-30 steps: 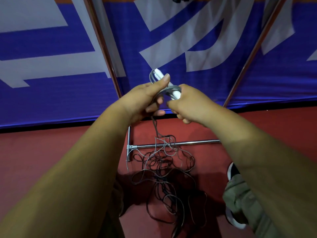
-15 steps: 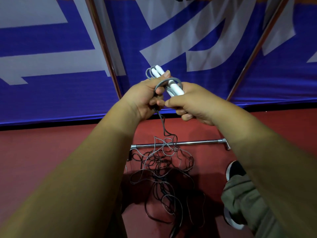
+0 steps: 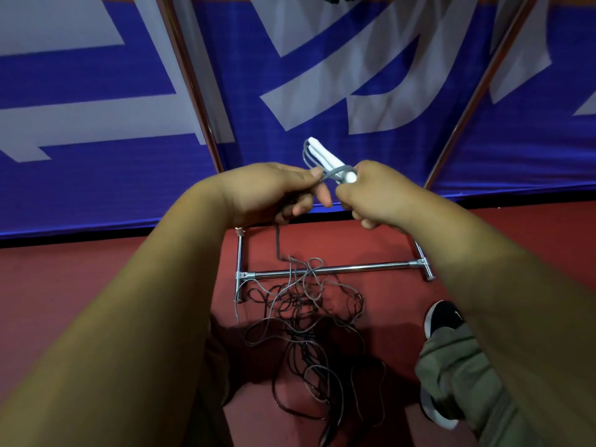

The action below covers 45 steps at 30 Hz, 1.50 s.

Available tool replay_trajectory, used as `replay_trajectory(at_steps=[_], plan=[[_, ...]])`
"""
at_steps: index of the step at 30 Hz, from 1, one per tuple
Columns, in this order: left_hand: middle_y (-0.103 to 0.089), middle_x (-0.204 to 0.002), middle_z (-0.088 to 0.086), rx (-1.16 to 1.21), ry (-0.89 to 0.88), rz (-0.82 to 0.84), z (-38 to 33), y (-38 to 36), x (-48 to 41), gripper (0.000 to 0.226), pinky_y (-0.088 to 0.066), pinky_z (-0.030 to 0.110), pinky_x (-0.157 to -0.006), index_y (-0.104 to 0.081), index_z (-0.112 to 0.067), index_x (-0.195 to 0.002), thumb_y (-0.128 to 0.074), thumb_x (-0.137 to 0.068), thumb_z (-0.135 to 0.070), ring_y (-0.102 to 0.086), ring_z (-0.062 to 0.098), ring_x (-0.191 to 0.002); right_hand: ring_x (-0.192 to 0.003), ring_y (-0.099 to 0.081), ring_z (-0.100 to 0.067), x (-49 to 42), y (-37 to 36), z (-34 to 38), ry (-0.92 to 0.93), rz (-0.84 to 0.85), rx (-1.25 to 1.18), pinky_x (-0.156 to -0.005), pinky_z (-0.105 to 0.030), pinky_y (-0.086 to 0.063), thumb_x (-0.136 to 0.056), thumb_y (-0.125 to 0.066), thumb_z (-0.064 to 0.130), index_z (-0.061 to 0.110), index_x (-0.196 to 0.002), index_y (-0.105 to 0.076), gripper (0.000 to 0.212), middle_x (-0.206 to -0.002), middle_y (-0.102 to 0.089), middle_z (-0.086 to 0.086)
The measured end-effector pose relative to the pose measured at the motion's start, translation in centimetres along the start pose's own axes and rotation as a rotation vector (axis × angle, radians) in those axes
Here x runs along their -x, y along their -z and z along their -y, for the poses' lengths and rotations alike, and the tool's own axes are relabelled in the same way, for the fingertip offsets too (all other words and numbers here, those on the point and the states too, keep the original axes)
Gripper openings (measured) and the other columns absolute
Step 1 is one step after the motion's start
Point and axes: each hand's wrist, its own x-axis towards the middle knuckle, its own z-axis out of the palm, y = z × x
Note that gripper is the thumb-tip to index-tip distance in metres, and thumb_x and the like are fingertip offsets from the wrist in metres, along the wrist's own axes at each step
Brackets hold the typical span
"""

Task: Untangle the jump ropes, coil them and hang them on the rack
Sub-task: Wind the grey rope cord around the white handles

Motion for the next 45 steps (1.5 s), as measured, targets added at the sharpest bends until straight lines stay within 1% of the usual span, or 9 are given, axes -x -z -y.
replay_trajectory(at_steps=[7,11,15,19,24,34,39,42,45], plan=[[-0.054,-0.075,0.009,-0.031,-0.086,0.209,0.0,0.9,1.5,0.033,-0.047,0.027,-0.071,-0.071,-0.007,-0.127,-0.047,-0.11,-0.022,-0.054,0.019,-0.071,-0.045,-0.039,-0.019,0.7,-0.5,0.6,-0.013,0.08,-0.233,-0.045,-0.028,-0.034,-0.08,-0.056,0.018,0.003,-0.091,-0.064,0.021,-0.065,-0.051,-0.014],[-0.065,-0.086,0.013,-0.209,0.016,0.188,1.0,1.8,1.3,0.03,-0.049,0.031,-0.076,-0.071,-0.007,-0.126,-0.05,-0.11,-0.019,-0.067,0.015,-0.079,-0.049,-0.027,-0.01,1.2,0.3,0.8,-0.024,0.295,-0.451,-0.043,-0.021,-0.019,-0.093,-0.052,-0.006,0.011,-0.097,-0.049,0.018,-0.067,-0.045,-0.005],[-0.075,-0.108,0.018,-0.246,0.097,0.216,1.7,1.3,1.0,0.027,-0.055,0.028,-0.081,-0.08,-0.021,-0.112,-0.053,-0.109,-0.021,-0.07,0.014,-0.088,-0.052,-0.022,-0.008,2.4,0.3,1.4,0.022,0.495,-0.491,-0.045,-0.025,-0.013,-0.1,-0.067,0.008,0.014,-0.104,-0.05,0.018,-0.065,-0.042,0.0],[-0.076,-0.105,0.017,-0.116,0.059,0.292,1.3,0.4,0.7,0.03,-0.057,0.029,-0.083,-0.071,-0.015,-0.129,-0.056,-0.104,-0.022,-0.072,0.022,-0.097,-0.052,-0.025,-0.008,2.0,0.2,1.9,-0.069,0.313,-0.616,-0.047,-0.021,-0.016,-0.093,-0.076,0.052,0.018,-0.094,-0.057,0.039,-0.067,-0.049,0.001],[-0.076,-0.119,0.016,-0.179,0.126,0.374,1.5,0.1,0.1,0.031,-0.056,0.029,-0.088,-0.066,-0.017,-0.136,-0.056,-0.106,-0.011,-0.073,0.029,-0.114,-0.049,-0.026,-0.009,2.1,-0.3,2.0,-0.08,0.24,-0.572,-0.047,-0.022,-0.017,-0.095,-0.076,0.034,0.014,-0.088,-0.061,0.026,-0.064,-0.048,0.0],[-0.08,-0.104,0.007,-0.431,0.138,0.043,2.6,-0.4,-1.3,0.028,-0.058,0.038,-0.096,-0.077,-0.013,-0.109,-0.062,-0.106,-0.037,-0.075,0.018,-0.101,-0.045,-0.023,-0.007,3.4,0.9,2.9,-0.084,0.487,-0.405,-0.041,-0.017,-0.014,-0.1,-0.06,0.014,0.009,-0.086,-0.055,0.015,-0.062,-0.05,-0.001],[-0.07,-0.067,-0.016,-0.51,-0.125,-0.19,2.6,0.2,-1.2,0.02,-0.046,0.011,-0.065,-0.068,-0.027,-0.084,-0.07,-0.1,-0.014,-0.062,-0.011,-0.065,-0.042,-0.021,-0.002,4.2,2.0,2.9,-0.078,0.702,-0.48,-0.037,-0.016,-0.01,-0.103,-0.054,0.012,0.004,-0.093,-0.059,0.014,-0.063,-0.049,-0.001],[-0.075,-0.088,0.013,-0.45,-0.278,-0.2,2.7,1.6,-0.9,0.002,-0.058,0.038,-0.078,-0.073,-0.002,-0.095,-0.073,-0.093,0.0,-0.073,0.006,-0.084,-0.038,-0.022,0.0,4.7,2.4,2.7,-0.111,0.856,-0.455,-0.037,-0.016,-0.008,-0.105,-0.049,0.011,0.017,-0.054,-0.07,0.056,-0.057,-0.05,0.001],[-0.077,-0.114,0.017,-0.14,-0.279,-0.223,1.6,1.3,-0.4,0.018,-0.06,0.04,-0.097,-0.075,0.004,-0.107,-0.076,-0.089,0.002,-0.073,0.031,-0.11,-0.035,-0.025,0.001,5.1,2.1,2.6,-0.144,0.999,-0.357,-0.037,-0.016,-0.007,-0.106,-0.046,0.01,0.01,-0.054,-0.068,0.056,-0.054,-0.053,0.001]])
